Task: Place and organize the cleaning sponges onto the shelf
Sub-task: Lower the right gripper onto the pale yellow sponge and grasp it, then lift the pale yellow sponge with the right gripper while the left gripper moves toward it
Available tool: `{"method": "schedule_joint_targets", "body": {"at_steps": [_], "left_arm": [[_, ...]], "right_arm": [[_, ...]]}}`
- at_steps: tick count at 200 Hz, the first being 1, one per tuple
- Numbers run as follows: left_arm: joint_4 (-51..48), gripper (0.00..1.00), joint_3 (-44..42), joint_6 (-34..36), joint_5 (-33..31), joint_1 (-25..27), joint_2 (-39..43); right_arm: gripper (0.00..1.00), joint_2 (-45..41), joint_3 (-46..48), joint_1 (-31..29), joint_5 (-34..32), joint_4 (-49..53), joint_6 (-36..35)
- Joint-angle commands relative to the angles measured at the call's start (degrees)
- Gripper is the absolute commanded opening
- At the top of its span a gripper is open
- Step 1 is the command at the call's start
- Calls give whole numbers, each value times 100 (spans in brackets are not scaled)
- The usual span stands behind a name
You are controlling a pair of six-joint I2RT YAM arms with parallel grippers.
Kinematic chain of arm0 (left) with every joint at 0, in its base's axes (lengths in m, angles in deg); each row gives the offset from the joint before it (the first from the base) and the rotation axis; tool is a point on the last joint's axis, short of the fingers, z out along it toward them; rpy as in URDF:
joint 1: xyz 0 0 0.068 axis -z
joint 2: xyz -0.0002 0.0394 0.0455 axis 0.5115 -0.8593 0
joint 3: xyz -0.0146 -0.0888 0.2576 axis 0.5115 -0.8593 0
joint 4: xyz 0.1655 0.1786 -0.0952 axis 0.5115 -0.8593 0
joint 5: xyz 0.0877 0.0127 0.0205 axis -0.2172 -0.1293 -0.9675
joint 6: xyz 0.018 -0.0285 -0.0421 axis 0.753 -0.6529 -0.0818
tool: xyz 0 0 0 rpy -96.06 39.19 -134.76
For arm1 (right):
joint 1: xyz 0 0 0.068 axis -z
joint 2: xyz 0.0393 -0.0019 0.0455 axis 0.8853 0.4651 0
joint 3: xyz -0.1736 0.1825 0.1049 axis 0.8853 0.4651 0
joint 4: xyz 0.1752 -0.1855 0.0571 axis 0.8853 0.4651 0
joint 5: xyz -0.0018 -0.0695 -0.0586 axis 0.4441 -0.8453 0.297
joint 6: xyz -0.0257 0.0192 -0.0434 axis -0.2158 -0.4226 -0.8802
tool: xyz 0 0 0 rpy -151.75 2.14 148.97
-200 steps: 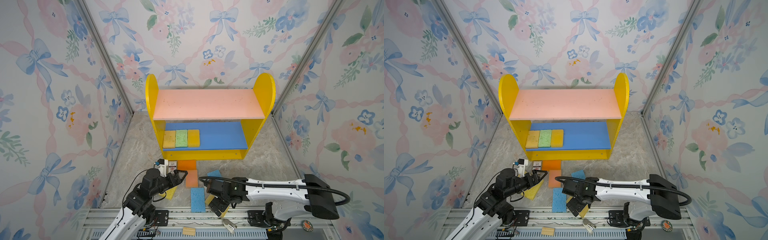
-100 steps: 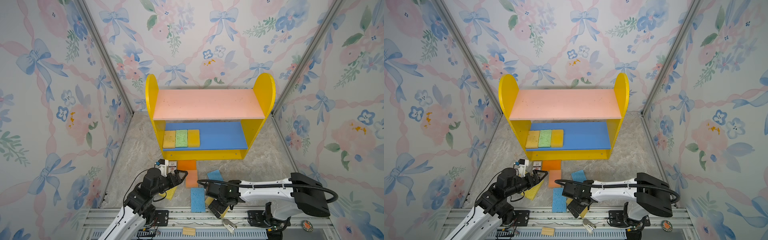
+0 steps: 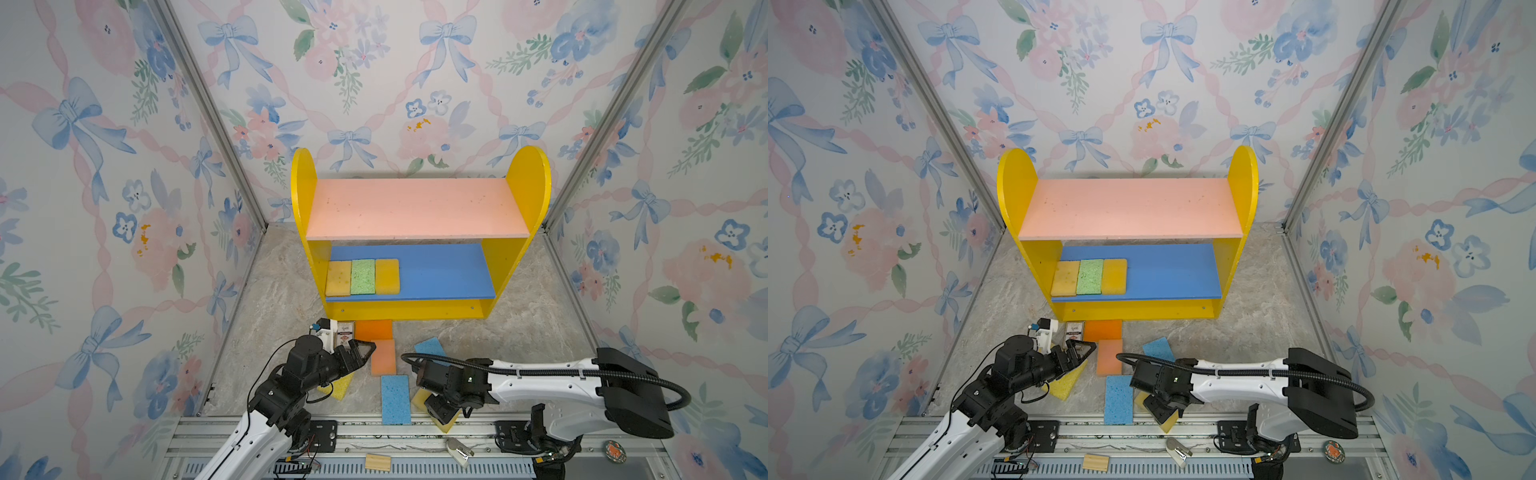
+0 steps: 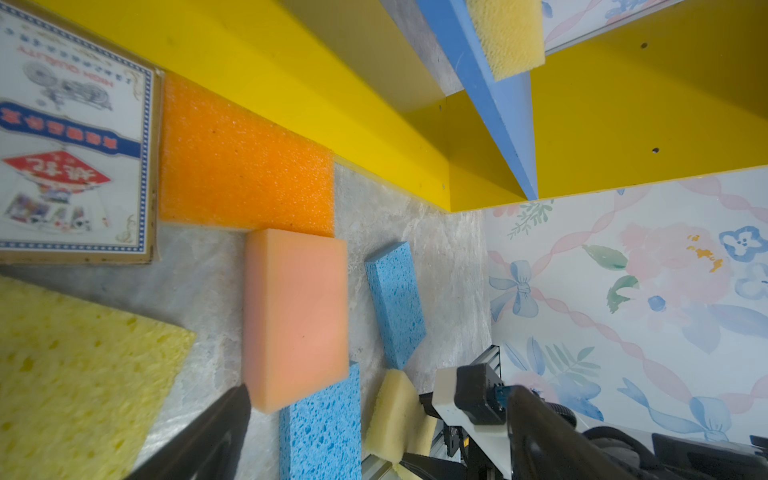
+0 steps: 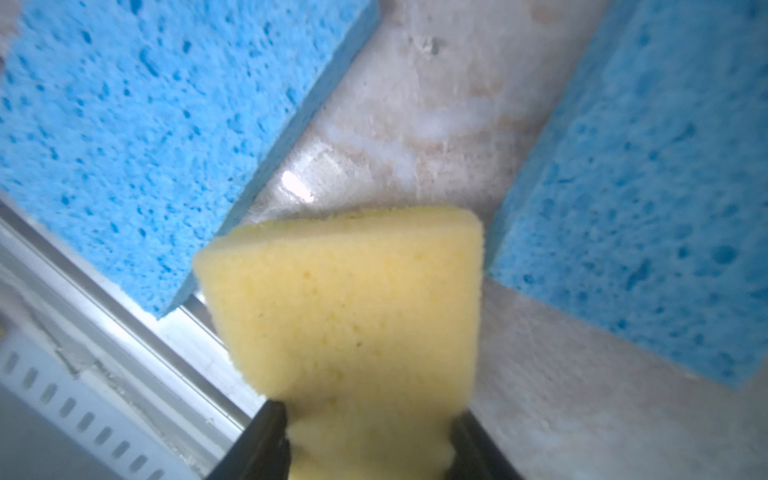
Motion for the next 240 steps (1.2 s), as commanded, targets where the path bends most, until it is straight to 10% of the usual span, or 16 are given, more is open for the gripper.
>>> {"method": "schedule_joint_targets", "body": {"at_steps": [1,90,194,240], "left_arm": [[13,98,176,113,-10,-34,-72],[2206,98,159,-332,1001,20,-353],[2721,98,1092,260,735,1460,-1850],[2721,71,1063,171,768,1535,-2175]], "right_arm": [[52,-574,123,240,328,-85,-52],[54,-2455,262,2640,3831,-1797,564],[53,-1620,-294,2662,4565,-1857,669],[53,-1535,-613,2632,4163,-1196,198]]}}
